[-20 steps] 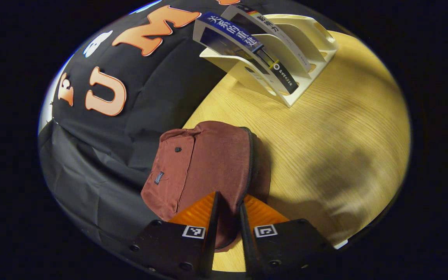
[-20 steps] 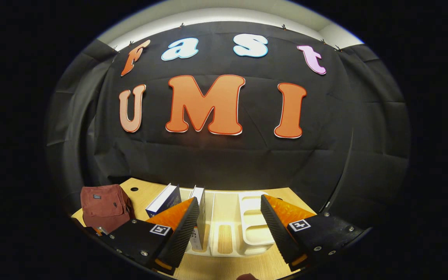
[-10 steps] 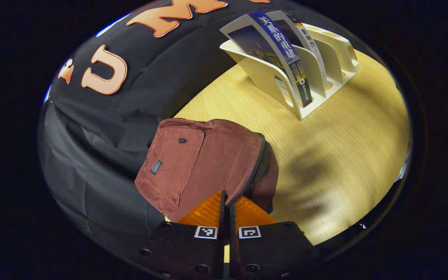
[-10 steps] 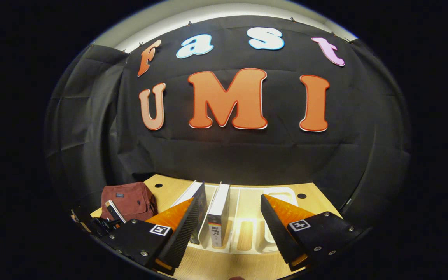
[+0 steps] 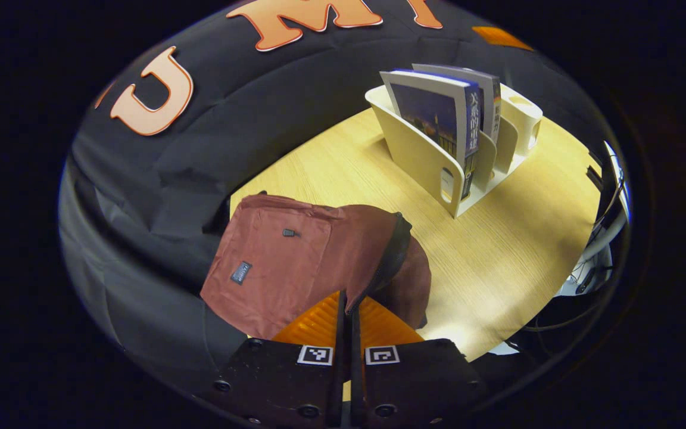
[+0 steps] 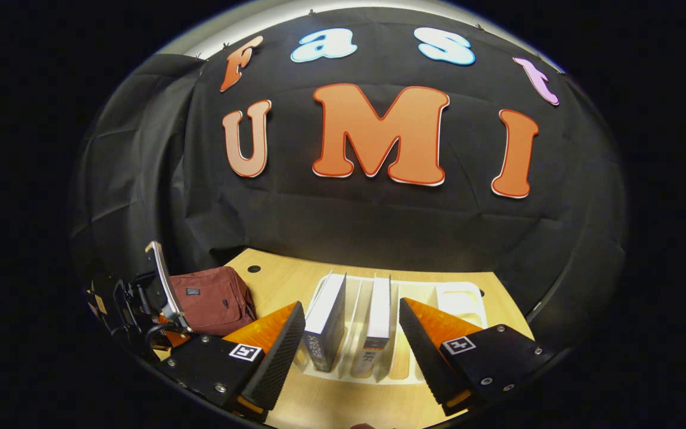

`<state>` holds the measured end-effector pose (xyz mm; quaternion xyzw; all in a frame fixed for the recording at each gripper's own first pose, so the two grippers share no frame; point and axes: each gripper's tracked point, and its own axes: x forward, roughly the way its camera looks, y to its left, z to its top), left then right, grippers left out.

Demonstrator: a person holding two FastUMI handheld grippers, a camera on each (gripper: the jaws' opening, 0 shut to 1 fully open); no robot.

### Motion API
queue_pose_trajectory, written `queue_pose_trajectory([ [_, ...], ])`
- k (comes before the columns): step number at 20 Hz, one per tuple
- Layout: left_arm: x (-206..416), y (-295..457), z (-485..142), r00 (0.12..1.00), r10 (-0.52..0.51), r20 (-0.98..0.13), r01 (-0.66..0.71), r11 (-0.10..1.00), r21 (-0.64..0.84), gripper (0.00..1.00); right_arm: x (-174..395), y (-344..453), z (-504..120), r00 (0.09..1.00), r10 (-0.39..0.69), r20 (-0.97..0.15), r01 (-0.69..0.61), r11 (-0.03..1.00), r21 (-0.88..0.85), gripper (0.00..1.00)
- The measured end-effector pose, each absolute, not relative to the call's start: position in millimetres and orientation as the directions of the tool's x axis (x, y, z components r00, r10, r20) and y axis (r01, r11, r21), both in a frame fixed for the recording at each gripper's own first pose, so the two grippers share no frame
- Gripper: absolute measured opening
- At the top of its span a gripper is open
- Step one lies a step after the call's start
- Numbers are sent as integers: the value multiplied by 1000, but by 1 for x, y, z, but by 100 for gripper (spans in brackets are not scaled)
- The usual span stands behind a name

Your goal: Open the schoolbag, grab two books from the bookshelf and put them into the schoolbag.

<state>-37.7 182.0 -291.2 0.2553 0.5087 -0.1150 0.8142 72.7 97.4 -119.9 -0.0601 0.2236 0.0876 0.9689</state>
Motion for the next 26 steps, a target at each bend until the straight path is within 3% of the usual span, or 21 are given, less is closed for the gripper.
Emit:
queue_pose_trajectory([
  [6,-1,222,-256,438,-1,-899,500,831,243,6,98,118,-138,812,75,-578,-174,978,-117,94],
  [10,19,236,-237,408,-62,-911,519,837,175,6,108,136,-156,703,92,-705,-193,979,-65,94],
  [14,37,245,-225,392,-105,-914,512,851,121,6,119,138,-170,603,44,-796,-182,980,-84,95],
  [20,48,253,-214,356,-160,-921,544,836,65,4,145,145,-194,451,-29,-892,-223,964,-145,95],
  [26,51,261,-213,358,-182,-916,562,825,56,4,159,137,-235,270,-113,-956,-185,969,-167,96],
])
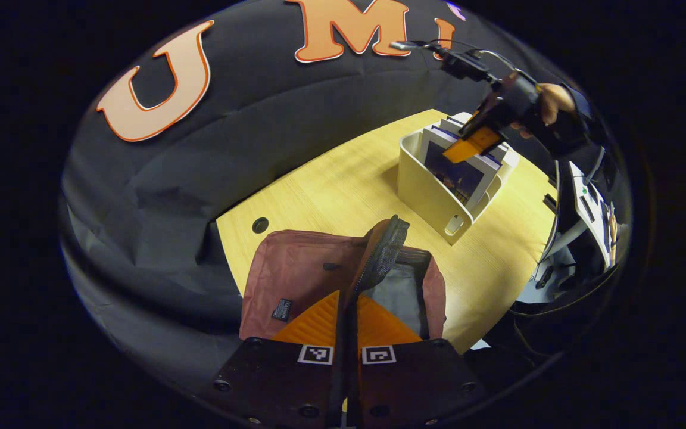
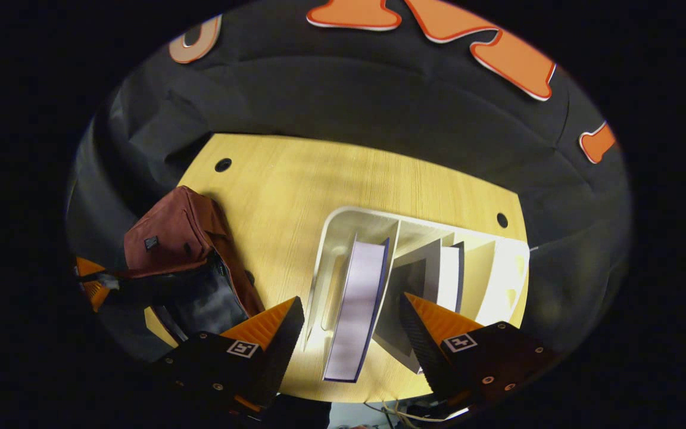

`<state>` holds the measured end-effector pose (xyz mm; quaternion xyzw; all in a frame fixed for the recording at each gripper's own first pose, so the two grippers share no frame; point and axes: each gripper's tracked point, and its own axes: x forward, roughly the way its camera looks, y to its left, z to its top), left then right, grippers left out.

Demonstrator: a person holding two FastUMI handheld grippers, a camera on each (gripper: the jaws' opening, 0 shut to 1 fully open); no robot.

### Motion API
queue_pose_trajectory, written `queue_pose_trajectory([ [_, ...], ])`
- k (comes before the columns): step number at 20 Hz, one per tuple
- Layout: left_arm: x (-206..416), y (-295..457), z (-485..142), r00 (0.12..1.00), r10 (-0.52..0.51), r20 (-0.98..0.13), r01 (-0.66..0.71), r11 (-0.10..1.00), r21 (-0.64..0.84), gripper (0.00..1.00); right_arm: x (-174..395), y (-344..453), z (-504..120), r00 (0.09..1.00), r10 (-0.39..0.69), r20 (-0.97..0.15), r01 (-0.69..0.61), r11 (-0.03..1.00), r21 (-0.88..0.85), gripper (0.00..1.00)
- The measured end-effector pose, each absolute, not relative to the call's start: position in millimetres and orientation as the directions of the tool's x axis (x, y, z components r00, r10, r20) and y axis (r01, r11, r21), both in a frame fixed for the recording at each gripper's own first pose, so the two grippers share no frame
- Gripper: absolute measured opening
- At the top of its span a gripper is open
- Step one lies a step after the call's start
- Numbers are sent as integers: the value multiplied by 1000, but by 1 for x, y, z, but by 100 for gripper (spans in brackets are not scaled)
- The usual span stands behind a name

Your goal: Open the schoolbag, grab two books from the bookshelf and put them into the schoolbag.

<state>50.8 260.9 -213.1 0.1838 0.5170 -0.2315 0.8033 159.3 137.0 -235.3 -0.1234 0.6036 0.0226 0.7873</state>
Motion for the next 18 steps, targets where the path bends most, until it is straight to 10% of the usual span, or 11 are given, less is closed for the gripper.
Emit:
queue_pose_trajectory([
  [5,54,267,-215,362,-191,-913,565,824,51,4,155,137,-254,138,-150,-979,-168,971,-173,95],
  [8,55,267,-214,363,-197,-911,571,819,51,4,142,143,-267,59,-161,-985,-147,975,-168,63],
  [12,56,268,-215,367,-204,-908,564,824,43,4,138,144,-276,37,-188,-981,-168,967,-192,43],
  [18,54,270,-219,365,-210,-907,554,832,31,4,143,142,-251,48,-176,-983,-79,981,-179,46],
])
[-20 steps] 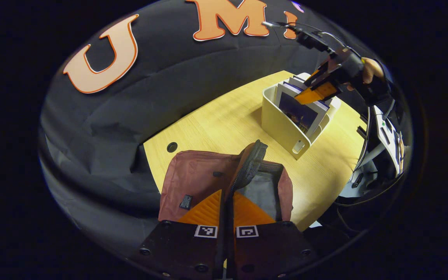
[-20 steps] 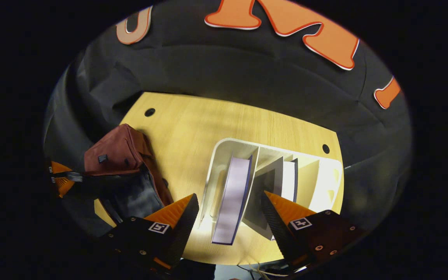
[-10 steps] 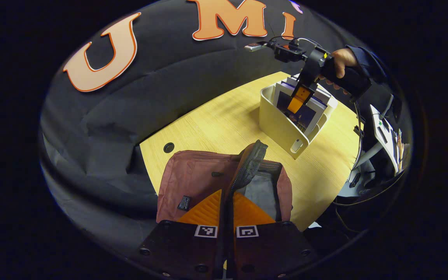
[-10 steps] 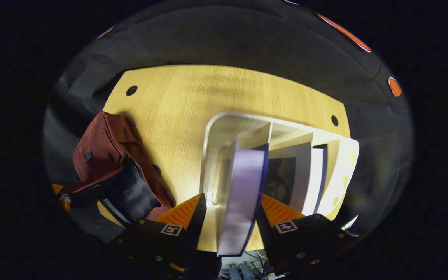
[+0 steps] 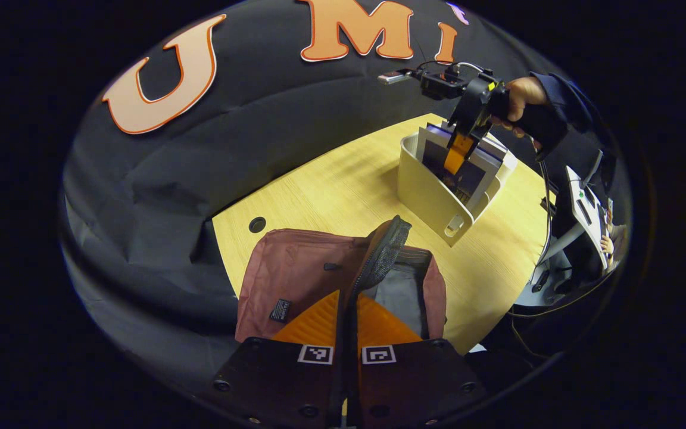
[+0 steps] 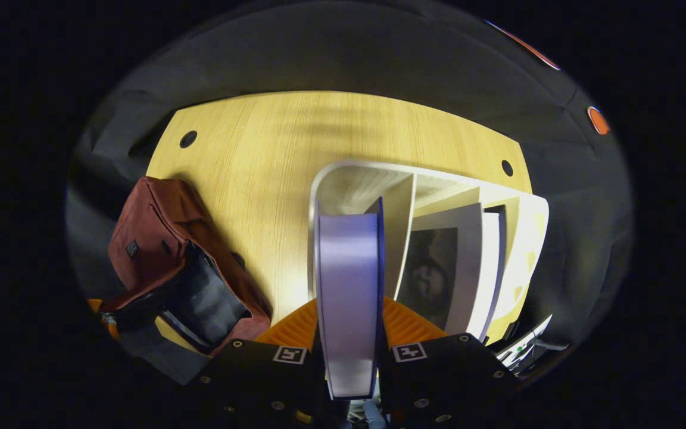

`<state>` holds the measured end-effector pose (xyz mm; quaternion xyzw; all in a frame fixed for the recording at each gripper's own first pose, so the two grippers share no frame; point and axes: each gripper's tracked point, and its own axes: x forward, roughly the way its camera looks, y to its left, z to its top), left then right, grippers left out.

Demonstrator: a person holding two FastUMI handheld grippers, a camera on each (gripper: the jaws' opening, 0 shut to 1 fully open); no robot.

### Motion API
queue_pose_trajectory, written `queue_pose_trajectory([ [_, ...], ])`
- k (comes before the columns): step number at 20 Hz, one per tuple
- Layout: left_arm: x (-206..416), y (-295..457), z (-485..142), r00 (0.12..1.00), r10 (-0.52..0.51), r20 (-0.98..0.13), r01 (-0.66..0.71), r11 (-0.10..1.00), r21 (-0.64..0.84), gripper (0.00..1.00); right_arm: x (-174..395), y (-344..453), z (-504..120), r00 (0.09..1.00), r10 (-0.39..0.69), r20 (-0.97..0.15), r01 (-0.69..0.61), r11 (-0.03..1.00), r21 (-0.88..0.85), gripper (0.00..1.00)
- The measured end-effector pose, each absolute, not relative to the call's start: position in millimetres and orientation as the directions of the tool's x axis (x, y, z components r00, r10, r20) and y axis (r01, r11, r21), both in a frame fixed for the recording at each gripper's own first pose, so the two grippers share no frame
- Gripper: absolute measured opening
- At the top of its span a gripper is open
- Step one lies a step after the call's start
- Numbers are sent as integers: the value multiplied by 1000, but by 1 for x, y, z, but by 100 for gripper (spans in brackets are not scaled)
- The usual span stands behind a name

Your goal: Open the schoolbag, grab two books from the bookshelf and put them into the schoolbag.

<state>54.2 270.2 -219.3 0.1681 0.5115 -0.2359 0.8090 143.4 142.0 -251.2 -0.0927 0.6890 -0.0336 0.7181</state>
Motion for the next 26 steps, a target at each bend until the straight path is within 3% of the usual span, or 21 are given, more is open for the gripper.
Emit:
queue_pose_trajectory([
  [1,54,271,-218,365,-211,-907,557,830,31,4,143,140,-242,58,-171,-984,-66,982,-175,38],
  [15,62,275,-214,359,-207,-910,561,827,33,4,108,136,-87,293,-9,-956,-38,999,-21,37],
  [18,65,275,-215,353,-201,-914,563,825,36,4,99,141,-76,340,13,-940,-35,999,1,35],
  [19,64,274,-215,350,-201,-915,566,824,35,4,94,144,-76,342,28,-939,-36,999,17,25],
  [20,64,274,-216,351,-198,-915,569,821,40,4,91,150,-77,345,52,-937,-27,999,45,34],
  [26,65,270,-219,340,-193,-920,571,820,39,4,60,187,-108,345,192,-919,31,976,216,33],
])
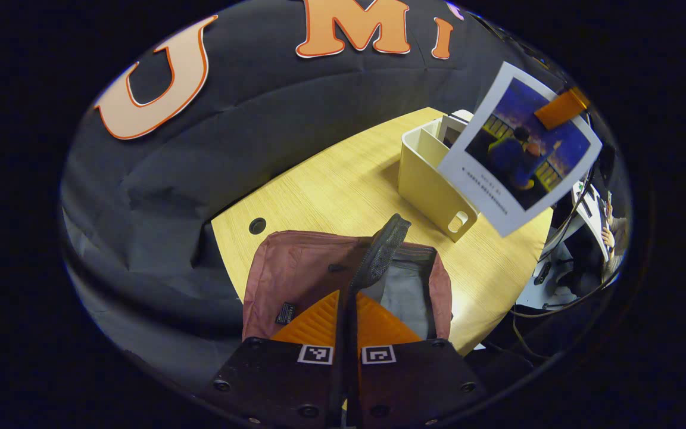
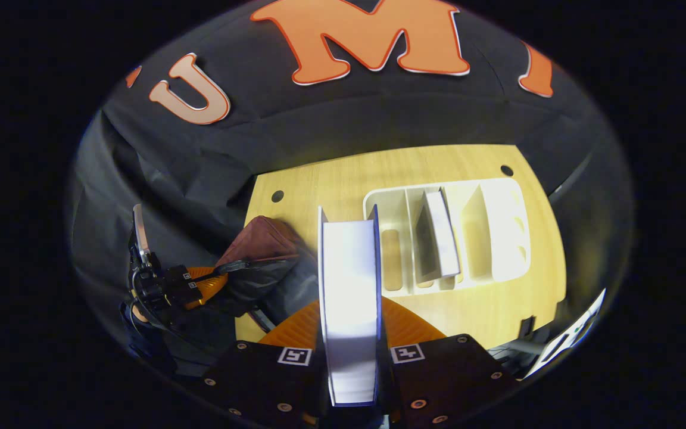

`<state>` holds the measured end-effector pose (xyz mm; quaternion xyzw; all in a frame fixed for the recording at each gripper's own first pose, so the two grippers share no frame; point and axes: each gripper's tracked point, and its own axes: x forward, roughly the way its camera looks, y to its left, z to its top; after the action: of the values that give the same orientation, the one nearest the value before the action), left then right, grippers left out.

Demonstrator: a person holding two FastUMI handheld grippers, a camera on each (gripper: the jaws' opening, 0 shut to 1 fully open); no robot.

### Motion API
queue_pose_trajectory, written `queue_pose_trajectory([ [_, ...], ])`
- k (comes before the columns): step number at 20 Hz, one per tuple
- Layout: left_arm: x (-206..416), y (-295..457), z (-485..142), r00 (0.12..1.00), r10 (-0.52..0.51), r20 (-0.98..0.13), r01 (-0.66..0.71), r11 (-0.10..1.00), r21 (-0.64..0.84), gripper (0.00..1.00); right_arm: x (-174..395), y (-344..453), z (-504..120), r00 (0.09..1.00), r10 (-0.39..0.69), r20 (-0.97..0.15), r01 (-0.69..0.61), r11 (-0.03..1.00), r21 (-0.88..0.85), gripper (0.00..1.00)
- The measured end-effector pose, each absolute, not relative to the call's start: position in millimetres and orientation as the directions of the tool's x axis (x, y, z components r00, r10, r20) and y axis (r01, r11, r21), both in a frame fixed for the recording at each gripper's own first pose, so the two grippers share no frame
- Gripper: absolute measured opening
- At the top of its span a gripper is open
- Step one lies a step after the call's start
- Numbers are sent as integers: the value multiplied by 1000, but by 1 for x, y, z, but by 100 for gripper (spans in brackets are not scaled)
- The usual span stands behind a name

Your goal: Open the schoolbag, grab two books from the bookshelf and put them into the schoolbag.

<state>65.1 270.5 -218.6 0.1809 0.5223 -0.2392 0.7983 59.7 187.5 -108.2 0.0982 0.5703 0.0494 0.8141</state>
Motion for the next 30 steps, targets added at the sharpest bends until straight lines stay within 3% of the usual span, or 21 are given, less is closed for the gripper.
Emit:
queue_pose_trajectory([
  [4,63,271,-220,335,-193,-922,564,825,33,4,32,224,-148,334,333,-882,128,911,393,34],
  [12,59,270,-222,326,-199,-924,546,838,12,4,15,265,-209,393,444,-805,312,759,571,33],
  [20,52,258,-218,305,-244,-921,548,835,-40,4,10,318,-272,442,496,-748,384,649,657,33],
  [30,29,222,-202,261,-309,-915,603,792,-95,2,19,362,-306,439,541,-718,345,636,690,33],
])
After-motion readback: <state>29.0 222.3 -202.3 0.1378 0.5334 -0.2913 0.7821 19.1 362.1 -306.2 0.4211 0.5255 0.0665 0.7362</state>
